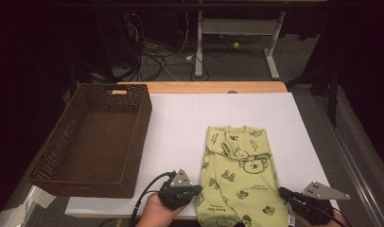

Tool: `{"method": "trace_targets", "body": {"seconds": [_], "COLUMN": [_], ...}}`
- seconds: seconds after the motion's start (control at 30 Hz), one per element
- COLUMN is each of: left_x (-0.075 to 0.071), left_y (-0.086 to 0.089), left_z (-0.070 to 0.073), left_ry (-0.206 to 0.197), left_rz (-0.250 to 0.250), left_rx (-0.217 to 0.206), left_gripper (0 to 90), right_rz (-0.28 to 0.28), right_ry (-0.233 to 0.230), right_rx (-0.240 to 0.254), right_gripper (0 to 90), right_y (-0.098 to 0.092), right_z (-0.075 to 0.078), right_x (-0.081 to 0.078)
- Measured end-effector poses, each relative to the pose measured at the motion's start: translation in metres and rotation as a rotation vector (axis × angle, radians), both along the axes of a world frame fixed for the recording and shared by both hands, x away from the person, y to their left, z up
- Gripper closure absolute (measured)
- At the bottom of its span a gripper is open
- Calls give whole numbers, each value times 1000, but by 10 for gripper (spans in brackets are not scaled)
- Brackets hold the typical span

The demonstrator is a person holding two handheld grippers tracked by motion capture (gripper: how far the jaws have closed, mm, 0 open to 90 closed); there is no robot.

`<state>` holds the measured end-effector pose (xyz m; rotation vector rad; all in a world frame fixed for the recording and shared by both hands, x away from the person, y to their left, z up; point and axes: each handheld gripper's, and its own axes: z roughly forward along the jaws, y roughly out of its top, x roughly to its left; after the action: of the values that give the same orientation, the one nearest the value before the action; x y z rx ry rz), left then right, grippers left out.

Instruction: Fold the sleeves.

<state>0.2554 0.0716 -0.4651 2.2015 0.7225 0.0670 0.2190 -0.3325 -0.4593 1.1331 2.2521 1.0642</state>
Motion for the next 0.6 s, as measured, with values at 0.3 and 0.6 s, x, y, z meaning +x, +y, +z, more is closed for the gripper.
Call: {"method": "trace_targets", "body": {"seconds": [0.3,0.6], "left_x": [-14,-9], "left_y": [7,16], "left_z": [-2,-3], "left_ry": [18,5], "left_rz": [-6,52], "left_rx": [-7,-69], "left_gripper": [839,529], "right_rz": [26,-11], "right_ry": [2,-5], "right_rx": [1,55], "right_gripper": [868,603], "right_y": [3,-3], "right_z": [1,0], "right_x": [-15,-15]}}
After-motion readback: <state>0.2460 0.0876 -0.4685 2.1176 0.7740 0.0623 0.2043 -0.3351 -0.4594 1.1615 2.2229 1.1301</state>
